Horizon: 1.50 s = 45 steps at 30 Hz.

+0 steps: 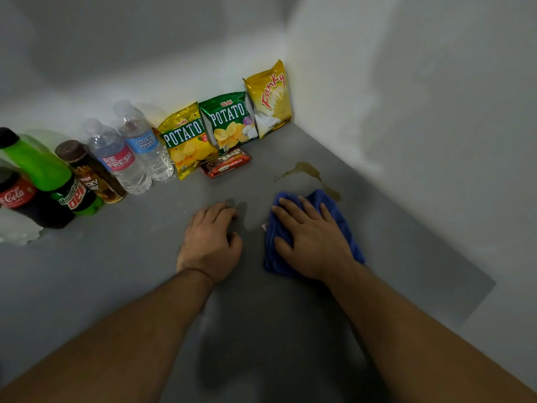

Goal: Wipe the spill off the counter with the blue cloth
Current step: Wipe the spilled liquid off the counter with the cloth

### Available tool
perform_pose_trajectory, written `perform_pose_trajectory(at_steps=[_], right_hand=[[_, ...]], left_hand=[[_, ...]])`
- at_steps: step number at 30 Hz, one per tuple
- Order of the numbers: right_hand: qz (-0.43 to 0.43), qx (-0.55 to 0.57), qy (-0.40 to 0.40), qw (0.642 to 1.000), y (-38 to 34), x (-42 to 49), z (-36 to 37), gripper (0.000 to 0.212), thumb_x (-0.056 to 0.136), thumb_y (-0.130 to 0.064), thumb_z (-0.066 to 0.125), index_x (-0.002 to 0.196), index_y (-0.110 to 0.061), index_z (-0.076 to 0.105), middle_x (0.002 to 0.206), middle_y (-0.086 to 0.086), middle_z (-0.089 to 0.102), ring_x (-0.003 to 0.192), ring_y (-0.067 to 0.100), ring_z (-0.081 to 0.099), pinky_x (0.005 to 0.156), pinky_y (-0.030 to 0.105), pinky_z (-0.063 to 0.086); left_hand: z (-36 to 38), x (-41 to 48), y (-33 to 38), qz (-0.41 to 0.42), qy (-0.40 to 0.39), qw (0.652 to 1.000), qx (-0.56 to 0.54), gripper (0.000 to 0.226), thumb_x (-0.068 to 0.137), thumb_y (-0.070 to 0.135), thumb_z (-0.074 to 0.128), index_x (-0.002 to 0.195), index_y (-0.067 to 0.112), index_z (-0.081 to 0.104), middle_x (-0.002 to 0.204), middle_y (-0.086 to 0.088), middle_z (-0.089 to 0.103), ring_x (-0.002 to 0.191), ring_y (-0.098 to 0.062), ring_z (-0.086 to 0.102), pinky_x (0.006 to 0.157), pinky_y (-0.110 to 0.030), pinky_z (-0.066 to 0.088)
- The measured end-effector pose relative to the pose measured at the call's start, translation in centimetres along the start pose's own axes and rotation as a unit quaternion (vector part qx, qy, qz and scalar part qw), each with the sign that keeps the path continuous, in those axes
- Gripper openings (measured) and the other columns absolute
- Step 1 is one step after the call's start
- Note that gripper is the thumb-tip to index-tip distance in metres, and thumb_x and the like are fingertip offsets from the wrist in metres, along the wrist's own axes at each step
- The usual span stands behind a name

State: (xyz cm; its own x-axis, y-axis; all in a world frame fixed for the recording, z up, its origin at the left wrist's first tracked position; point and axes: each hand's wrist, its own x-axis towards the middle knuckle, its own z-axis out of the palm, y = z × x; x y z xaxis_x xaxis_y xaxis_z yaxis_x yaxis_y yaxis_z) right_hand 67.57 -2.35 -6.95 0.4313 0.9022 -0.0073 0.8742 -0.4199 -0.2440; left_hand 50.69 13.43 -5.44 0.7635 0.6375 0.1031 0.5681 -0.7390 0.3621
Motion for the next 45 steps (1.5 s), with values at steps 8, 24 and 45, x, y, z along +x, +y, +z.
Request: perform_pose_trajectory(at_steps=[8, 24, 45], right_hand=[[-0.043, 0.006, -0.009, 0.999, -2.7, -0.1, 0.6, 0.070, 0.099, -0.057, 0.023, 0.164, -0.030, 0.021, 0.174, -0.008, 0.011, 0.159, 0.023, 0.005, 0.127, 0.056, 0.001], [-0.039, 0.000, -0.005, 0.999, -3.9, 1.8, 0.7, 0.068, 0.100, -0.056, 0.021, 0.164, -0.031, 0.022, 0.173, -0.009, 0.013, 0.159, 0.022, 0.008, 0.128, 0.054, 0.004], [0.027, -0.015, -0.024, 0.999, -2.7, 3.7, -0.2, 0.069, 0.098, -0.056, 0.024, 0.164, -0.037, 0.018, 0.172, -0.016, 0.008, 0.159, 0.016, 0.001, 0.128, 0.052, 0.001]], left_hand=[[0.0, 0.0, 0.0, 0.003, 0.009, 1.000, -0.003, 0.047, 0.083, 0.025, 0.057, 0.130, 0.017, 0.060, 0.140, -0.005, 0.056, 0.130, -0.027, 0.047, 0.113, -0.045, 0.040], [0.1, 0.0, -0.4, 0.009, 0.010, 1.000, -0.013, 0.044, 0.085, 0.024, 0.056, 0.127, 0.011, 0.061, 0.138, -0.009, 0.058, 0.129, -0.029, 0.049, 0.112, -0.048, 0.039], [0.3, -0.1, -0.7, 0.003, -0.003, 1.000, -0.024, 0.047, 0.089, 0.030, 0.050, 0.133, 0.015, 0.056, 0.145, -0.005, 0.052, 0.137, -0.024, 0.044, 0.120, -0.048, 0.033]])
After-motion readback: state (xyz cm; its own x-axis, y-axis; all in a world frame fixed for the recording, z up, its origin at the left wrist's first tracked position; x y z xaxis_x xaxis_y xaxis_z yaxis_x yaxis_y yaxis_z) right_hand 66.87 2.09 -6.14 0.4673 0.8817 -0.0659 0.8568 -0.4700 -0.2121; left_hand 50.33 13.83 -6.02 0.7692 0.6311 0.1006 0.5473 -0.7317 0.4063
